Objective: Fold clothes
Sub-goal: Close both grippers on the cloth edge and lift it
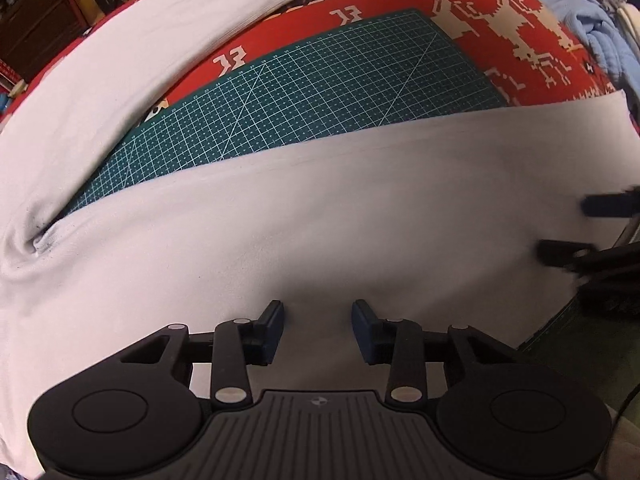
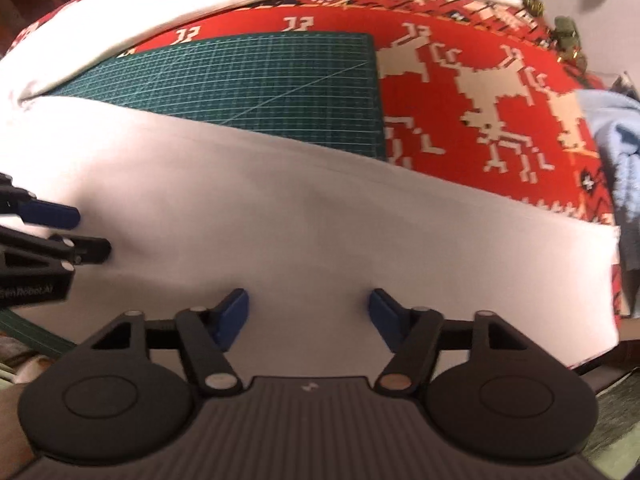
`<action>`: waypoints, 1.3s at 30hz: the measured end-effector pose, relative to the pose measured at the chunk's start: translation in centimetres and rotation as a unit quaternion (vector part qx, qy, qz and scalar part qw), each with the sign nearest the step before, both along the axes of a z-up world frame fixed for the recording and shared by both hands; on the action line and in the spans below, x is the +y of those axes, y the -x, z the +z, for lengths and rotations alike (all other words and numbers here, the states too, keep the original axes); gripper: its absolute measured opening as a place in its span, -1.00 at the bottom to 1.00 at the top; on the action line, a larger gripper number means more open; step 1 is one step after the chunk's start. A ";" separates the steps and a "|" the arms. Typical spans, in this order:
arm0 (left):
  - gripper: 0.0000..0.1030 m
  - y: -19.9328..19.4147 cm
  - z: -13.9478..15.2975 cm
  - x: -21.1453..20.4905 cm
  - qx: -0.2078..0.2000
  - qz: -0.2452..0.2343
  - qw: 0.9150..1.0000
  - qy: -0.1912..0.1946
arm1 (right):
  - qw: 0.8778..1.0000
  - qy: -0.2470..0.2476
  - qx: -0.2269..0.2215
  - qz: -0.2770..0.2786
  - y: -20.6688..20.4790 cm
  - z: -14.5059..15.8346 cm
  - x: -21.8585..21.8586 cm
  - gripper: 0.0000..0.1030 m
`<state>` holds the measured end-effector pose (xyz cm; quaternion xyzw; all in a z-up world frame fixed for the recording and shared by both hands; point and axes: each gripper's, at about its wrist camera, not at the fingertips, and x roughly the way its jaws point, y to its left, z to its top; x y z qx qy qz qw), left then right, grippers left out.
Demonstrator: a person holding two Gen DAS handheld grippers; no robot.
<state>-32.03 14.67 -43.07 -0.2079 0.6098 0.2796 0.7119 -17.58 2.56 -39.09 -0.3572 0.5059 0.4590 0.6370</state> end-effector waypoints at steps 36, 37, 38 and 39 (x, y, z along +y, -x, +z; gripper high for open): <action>-0.91 -7.0 3.0 -4.4 -0.008 -0.048 0.997 0.052 | 0.917 -0.011 0.026 -0.397 -20.9 0.6 -14.9 -0.98; -0.91 -6.0 3.4 -3.7 -0.002 -0.035 0.998 0.044 | 0.918 -0.009 0.017 -0.396 -20.9 0.7 -14.8 -0.98; -0.91 -4.9 3.7 -3.0 0.007 -0.018 0.999 0.039 | 0.919 -0.010 0.011 -0.395 -20.9 0.8 -14.9 -0.98; -0.91 -3.8 4.1 -2.3 0.015 -0.001 0.999 0.033 | 0.917 -0.010 0.014 -0.398 -21.2 0.5 -15.0 -0.98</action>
